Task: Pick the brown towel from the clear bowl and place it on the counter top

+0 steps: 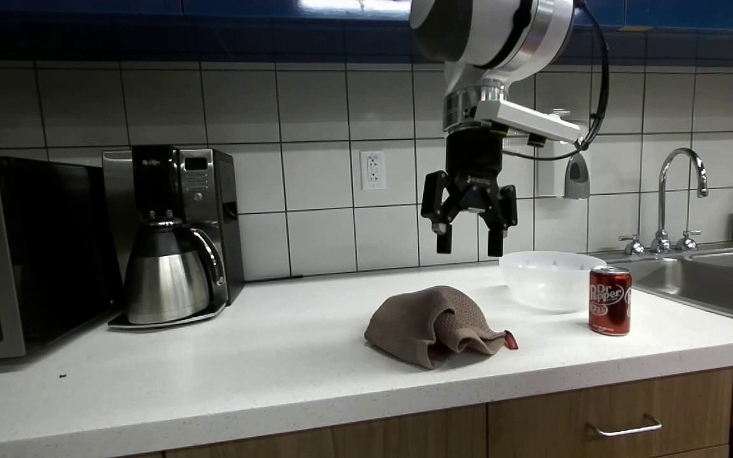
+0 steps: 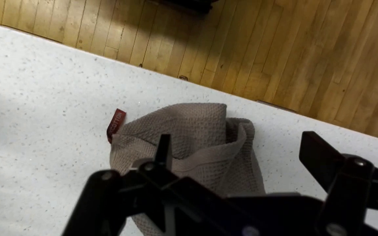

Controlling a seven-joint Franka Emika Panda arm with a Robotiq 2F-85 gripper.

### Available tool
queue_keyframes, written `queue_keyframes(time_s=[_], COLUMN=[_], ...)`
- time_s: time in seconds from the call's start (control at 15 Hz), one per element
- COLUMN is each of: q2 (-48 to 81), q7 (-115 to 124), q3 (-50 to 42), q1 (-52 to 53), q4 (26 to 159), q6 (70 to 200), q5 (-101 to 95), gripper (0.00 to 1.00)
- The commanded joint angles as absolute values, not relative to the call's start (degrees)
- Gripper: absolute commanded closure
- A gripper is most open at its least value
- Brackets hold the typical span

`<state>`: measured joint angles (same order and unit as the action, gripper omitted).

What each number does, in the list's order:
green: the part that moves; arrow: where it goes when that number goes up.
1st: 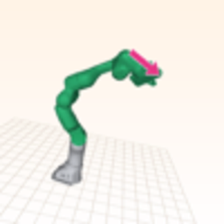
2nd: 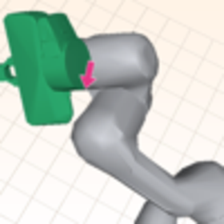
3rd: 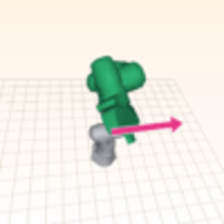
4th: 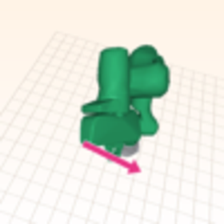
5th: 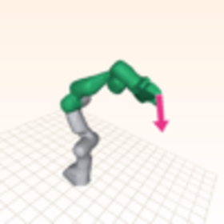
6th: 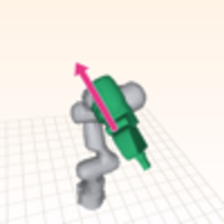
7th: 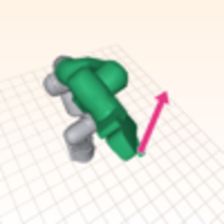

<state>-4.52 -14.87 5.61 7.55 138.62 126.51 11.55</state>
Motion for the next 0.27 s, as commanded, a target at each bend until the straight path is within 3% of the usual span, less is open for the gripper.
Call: queue_keyframes(time_s=[0.0,0.2], q2=[-10.0,-7.1], q7=[-13.2,-14.6], q3=[6.2,5.6], q1=[8.3,8.1], q4=[140.5,139.0], q6=[120.6,123.0], q5=[11.7,11.6], gripper=[0.00,0.00])
